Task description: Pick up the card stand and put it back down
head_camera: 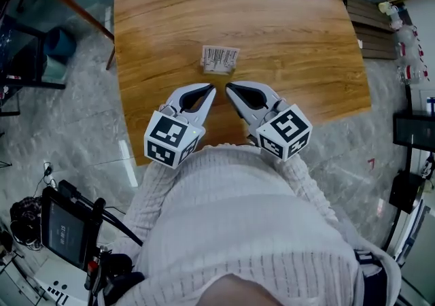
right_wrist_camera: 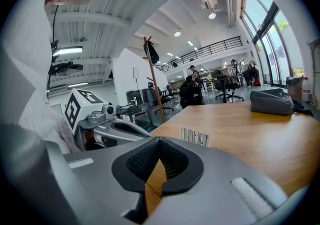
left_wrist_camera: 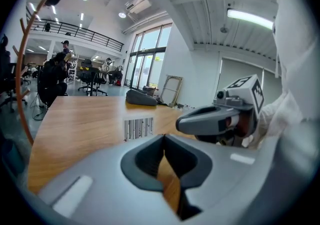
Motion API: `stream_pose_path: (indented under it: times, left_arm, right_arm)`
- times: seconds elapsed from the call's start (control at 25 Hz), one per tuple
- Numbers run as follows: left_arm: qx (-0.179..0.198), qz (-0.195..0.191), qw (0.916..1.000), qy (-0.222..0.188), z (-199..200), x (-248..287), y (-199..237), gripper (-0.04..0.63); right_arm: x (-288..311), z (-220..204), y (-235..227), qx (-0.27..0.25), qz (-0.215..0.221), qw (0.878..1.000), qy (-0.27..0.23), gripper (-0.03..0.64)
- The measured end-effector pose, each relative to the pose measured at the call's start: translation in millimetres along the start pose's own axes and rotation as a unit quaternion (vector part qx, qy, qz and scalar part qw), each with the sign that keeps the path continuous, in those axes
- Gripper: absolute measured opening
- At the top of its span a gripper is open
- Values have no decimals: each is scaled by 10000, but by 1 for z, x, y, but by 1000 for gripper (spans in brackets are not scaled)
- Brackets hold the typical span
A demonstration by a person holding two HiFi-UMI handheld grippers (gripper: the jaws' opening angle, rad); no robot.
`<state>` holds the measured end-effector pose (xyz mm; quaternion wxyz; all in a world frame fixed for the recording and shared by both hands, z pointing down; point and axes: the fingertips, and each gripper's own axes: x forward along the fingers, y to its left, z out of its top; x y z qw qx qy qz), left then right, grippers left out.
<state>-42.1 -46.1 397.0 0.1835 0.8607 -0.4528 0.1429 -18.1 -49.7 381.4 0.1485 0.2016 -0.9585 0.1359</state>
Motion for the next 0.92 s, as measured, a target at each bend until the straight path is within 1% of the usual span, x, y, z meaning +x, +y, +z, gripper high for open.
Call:
stream_pose_path:
  times: [0.16, 0.32, 0.56, 0.92]
  left_arm:
    - [22, -44, 10000, 31, -1, 0, -3, 8]
    - [180, -72, 9998, 64, 1, -2, -8, 8]
    - [203, -249, 9994, 113, -2, 1, -17, 8]
    - [180, -381, 9991, 108, -4, 8, -20, 8]
  right_arm:
    - [-2, 0, 0, -9, -41, 10000, 26, 0]
    - [-5, -1, 1, 10, -86, 10000, 42, 0]
    - [-5, -7, 1, 7, -117, 9998, 141, 0]
    - [-4, -11, -7, -18, -246, 9995, 178, 0]
